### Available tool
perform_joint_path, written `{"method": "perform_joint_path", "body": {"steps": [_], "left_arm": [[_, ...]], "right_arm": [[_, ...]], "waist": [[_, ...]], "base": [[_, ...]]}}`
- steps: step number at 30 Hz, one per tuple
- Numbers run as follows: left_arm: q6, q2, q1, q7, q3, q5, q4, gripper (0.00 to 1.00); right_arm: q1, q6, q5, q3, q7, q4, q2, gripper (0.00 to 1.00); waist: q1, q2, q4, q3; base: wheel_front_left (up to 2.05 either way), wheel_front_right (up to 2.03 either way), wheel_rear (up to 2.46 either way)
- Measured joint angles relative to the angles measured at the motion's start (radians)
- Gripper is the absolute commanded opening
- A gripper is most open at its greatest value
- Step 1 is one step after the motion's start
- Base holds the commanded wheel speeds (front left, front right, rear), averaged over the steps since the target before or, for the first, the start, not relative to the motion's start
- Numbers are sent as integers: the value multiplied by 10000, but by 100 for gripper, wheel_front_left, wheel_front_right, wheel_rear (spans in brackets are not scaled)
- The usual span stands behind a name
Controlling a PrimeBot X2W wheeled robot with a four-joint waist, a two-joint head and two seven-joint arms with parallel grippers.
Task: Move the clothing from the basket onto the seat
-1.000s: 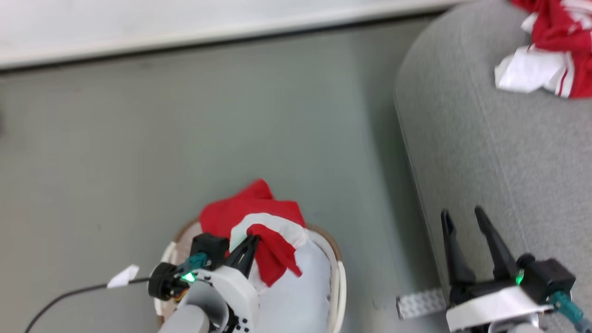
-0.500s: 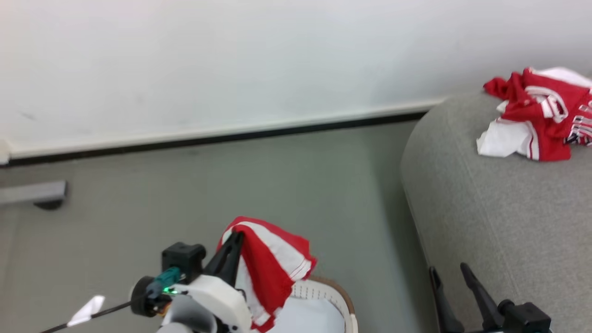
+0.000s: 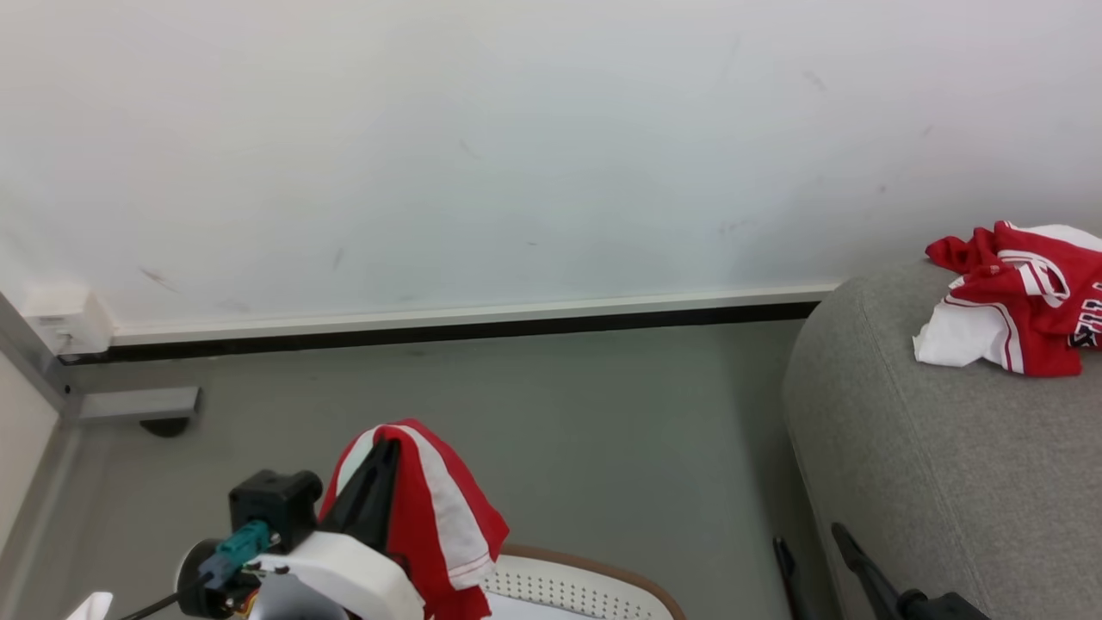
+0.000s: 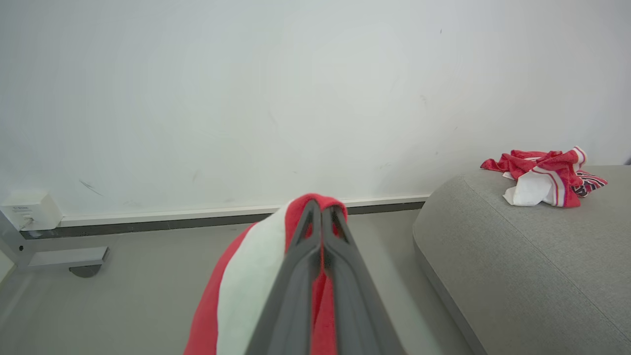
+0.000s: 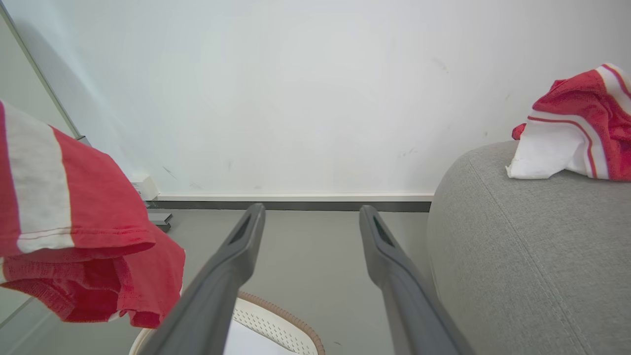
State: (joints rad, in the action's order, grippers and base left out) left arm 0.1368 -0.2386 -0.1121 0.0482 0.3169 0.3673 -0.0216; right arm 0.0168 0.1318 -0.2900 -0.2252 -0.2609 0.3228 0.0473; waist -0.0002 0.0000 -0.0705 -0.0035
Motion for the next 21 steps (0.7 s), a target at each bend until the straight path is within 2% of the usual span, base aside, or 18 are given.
{"method": "perform_joint_path", "body": {"steps": [9,17,21], "left_arm": [[232,-280,150,397,-59,-52,-965,0],[374,-364,221,637,-36,-54,-1772,0],[405,-384,287,694,-10,-54,-1923,0]], "right_arm": [[149,0,174,-470,-2,-119,-2,100],[145,0,228,-792,0,-247,0,100],[200,0,341,-1287,0,-410,52,100]], "waist": [[0,0,288,-429],[1,0,281,-519],[1,0,235,-498]], "base": [[0,0,0],[0,0,0],[0,0,0]]}}
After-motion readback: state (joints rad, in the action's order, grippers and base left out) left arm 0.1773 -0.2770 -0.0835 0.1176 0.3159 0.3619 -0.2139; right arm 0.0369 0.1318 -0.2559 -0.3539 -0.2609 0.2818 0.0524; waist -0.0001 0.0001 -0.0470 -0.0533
